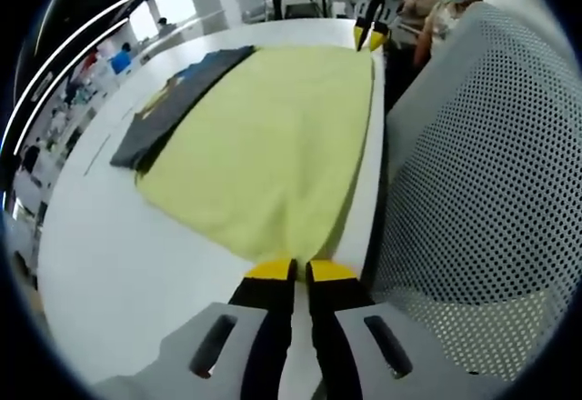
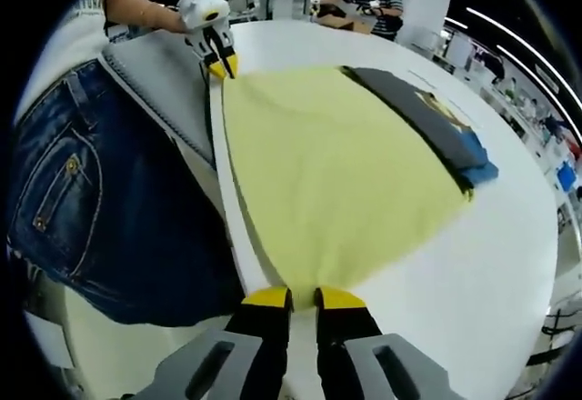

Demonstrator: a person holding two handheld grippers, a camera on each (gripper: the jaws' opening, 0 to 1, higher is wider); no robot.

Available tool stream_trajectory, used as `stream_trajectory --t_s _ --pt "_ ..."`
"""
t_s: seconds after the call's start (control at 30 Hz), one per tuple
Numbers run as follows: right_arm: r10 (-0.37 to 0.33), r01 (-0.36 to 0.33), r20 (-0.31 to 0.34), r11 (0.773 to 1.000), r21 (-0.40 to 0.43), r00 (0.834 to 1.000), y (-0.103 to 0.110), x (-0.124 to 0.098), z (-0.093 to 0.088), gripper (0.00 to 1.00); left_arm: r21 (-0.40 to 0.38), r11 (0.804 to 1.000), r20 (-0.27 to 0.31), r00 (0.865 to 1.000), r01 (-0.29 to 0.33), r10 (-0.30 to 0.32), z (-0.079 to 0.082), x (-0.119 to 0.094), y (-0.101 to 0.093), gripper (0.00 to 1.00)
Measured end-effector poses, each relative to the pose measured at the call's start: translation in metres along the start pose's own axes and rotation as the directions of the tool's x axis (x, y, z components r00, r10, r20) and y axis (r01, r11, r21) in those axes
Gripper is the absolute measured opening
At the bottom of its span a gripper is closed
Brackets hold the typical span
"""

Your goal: Fold the garment on the visible template until the final outline fits inside the template.

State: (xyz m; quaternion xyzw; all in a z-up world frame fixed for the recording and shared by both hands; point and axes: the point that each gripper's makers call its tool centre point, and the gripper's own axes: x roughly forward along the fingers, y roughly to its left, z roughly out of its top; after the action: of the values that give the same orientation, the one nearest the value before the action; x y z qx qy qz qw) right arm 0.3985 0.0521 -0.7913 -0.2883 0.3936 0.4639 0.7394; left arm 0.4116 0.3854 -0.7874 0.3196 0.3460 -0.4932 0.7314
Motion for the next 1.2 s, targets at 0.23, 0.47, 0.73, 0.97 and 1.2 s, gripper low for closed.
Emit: stream_trajectory --t_s 0.23,0.47,0.73,0.97,1.2 --pt "0.000 0.000 0.003 1.000 0.005 1.000 -0.002 0.001 0.001 0.00 -0.029 1.000 0.006 1.000 -0.007 0.007 0.001 0.000 0.003 0.00" --pt "0.002 -0.002 0.014 0.999 0.040 1.000 -0.002 -0.003 0.004 0.00 -0.091 0.996 0.032 0.999 -0.006 0.009 0.005 -0.007 0.007 0.00" --pt "-0.014 0.012 0.041 0.998 0.065 0.999 -0.004 -0.015 0.011 0.00 -0.109 0.994 0.056 0.998 0.000 0.006 0.013 -0.021 0.004 0.00" --pt "-0.019 0.015 0.053 0.997 0.070 0.998 -0.003 -0.027 0.017 0.00 -0.125 0.992 0.074 0.997 0.009 0.000 0.021 -0.033 0.002 0.00" --pt "0.014 -0.018 0.054 0.997 0.074 0.998 0.005 -0.034 0.019 0.00 -0.131 0.991 0.047 0.998 0.041 -0.035 0.019 -0.036 -0.008 0.00"
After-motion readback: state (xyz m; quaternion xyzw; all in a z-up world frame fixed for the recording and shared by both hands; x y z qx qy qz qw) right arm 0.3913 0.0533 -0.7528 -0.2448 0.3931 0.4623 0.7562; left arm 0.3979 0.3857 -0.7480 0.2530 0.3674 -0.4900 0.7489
